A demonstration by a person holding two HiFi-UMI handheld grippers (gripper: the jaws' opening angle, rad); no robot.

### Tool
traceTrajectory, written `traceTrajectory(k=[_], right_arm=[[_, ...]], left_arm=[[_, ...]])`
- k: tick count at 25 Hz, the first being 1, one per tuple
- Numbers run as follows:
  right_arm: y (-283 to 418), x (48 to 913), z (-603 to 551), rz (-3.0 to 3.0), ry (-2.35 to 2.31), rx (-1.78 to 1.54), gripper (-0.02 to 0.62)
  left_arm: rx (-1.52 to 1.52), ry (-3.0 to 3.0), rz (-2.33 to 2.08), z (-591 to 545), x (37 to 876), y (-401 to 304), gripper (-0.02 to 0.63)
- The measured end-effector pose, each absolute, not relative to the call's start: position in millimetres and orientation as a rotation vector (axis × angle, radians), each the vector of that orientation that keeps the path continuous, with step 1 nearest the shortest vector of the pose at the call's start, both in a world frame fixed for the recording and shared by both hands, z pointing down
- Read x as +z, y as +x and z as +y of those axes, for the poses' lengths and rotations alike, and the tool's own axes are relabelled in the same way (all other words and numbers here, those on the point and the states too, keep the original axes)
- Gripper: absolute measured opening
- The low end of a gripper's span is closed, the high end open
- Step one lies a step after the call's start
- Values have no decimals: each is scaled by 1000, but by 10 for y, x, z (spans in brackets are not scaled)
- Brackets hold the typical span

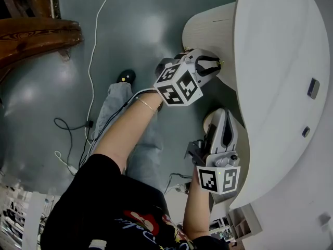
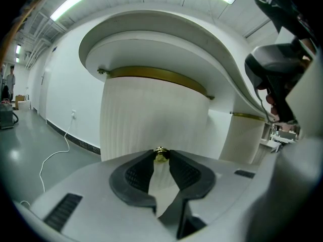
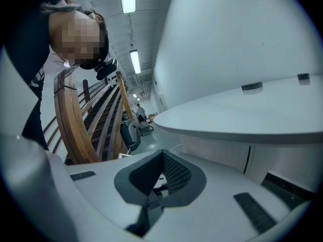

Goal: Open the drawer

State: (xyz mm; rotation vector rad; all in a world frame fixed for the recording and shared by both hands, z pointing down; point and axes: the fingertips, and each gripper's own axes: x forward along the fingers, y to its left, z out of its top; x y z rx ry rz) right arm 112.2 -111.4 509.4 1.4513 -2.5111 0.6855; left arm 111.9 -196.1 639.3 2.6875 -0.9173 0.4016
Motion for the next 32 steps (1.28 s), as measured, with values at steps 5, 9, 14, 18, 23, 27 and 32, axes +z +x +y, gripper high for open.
traceTrajectory(k=[5,9,14,18,23,27,32], right_arm=[[1088,5126,-1112,-2511,1441,707,0],[1051,5122,-1119,-2516,1428,705,0],[1020,5110,-1130,-2519,1421,699,0],[1006,5096,-1138,-2517,1421,698,0],[957,5088,-1131,-2523,1418,698,0],[927,5073,-1131,-2526,1415,696,0],[904,5048,-1122,-2529,1409,690,0]], left_arm=[[410,2691,-904,-1890,6397,1063,95],[426,2697,-900,-1860,6393,1047,95],[436,2692,-907,-1834,6393,1030,95],[448,2693,-907,-1806,6387,1002,95],[460,2696,-898,-1751,6394,951,95],[450,2692,-901,-1709,6392,917,95],[459,2691,-904,-1662,6384,873,95]])
